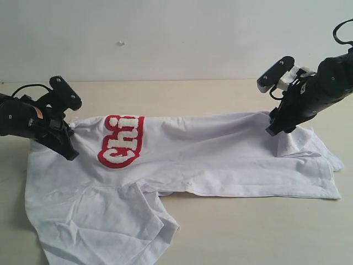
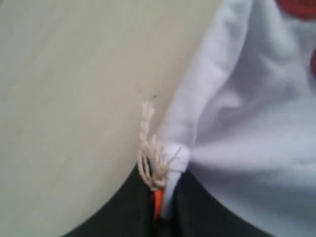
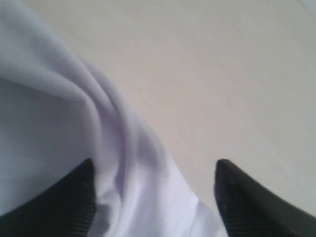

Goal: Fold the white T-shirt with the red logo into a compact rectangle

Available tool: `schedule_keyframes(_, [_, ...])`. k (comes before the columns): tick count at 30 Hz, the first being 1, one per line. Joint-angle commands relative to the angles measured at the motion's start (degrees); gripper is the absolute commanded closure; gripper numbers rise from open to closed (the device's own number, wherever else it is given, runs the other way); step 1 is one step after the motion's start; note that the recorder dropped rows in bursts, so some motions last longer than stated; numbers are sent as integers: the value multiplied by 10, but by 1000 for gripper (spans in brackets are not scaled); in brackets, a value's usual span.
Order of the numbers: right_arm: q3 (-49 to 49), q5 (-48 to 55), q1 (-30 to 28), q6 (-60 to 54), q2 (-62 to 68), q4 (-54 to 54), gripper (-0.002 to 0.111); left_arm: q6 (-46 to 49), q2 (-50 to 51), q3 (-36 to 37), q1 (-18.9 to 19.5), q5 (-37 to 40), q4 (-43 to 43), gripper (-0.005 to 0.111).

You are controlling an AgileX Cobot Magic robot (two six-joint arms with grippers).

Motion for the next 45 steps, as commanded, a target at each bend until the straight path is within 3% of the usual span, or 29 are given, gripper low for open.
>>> schedule_keyframes(1, [-5, 3, 1, 3, 0, -2, 24, -11, 2, -3, 2, -27, -4, 107])
schedule_keyframes(24, [-5, 4, 1, 3, 0, 5, 23, -67, 2, -3, 2, -48, -4, 106])
schedule_keyframes(33, [-5, 11, 1, 3, 0, 7, 23, -87, 1, -3, 2, -49, -4, 84])
schedule_keyframes(45, [-5, 13, 1, 3, 0, 9, 23, -101, 2, -3, 2, -37, -4, 83])
